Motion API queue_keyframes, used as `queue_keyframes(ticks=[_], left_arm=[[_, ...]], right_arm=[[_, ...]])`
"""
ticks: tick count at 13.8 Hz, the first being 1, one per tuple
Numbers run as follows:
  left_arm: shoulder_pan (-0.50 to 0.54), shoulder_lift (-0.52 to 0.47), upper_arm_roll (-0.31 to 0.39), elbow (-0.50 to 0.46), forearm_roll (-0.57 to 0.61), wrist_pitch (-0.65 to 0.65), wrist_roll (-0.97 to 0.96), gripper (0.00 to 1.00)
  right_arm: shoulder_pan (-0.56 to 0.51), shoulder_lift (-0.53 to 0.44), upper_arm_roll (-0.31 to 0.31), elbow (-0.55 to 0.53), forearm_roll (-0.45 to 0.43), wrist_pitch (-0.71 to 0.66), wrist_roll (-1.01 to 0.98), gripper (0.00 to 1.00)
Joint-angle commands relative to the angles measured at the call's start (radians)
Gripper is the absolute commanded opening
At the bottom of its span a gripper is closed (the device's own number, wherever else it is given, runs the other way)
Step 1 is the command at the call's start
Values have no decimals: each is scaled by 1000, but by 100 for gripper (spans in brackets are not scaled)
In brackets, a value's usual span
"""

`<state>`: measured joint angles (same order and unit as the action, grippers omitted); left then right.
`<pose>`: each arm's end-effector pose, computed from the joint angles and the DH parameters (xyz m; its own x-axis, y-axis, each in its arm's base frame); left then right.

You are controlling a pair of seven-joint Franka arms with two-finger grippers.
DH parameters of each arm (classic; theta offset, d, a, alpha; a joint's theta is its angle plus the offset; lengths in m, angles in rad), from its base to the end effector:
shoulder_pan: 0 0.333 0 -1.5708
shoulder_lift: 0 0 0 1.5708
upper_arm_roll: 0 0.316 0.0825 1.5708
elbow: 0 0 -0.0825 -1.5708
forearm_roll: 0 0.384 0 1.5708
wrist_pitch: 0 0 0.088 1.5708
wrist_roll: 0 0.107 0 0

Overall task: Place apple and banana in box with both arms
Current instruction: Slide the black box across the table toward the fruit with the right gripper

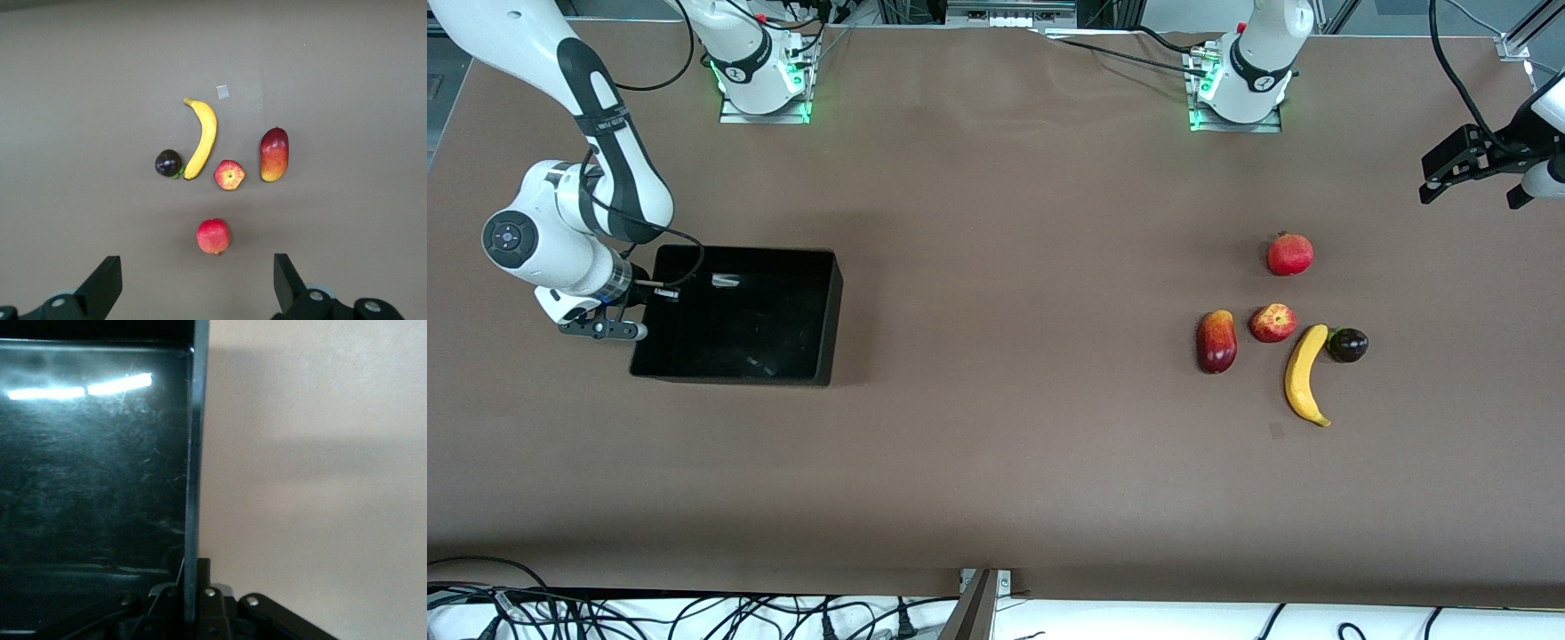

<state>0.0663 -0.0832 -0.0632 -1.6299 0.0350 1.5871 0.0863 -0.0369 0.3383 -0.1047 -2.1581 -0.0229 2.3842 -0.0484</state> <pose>0.5301 0.0038 0.6431 0.9958 -0.0836 0.0366 -0.0820 -0.9957 -0.0436 0.5496 -0.0788 0.2314 0.9909 -0.0736 -0.1131 -0.0691 -0.9967 0.0430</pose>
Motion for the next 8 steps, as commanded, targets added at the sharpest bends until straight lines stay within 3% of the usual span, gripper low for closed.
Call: queue_keyframes(ticks=[1,4,8], left_arm=[[-3,10,0,25,13,-18,-5,100],[-3,10,0,25,13,-18,-5,100],[-3,10,0,25,13,-18,-5,100]], right_arm=[[-8,-25,14,128,21,-193,-7,0],[-1,-24,72,274,144,-379,5,0],[81,-21,193,311,173,-376,146,0]])
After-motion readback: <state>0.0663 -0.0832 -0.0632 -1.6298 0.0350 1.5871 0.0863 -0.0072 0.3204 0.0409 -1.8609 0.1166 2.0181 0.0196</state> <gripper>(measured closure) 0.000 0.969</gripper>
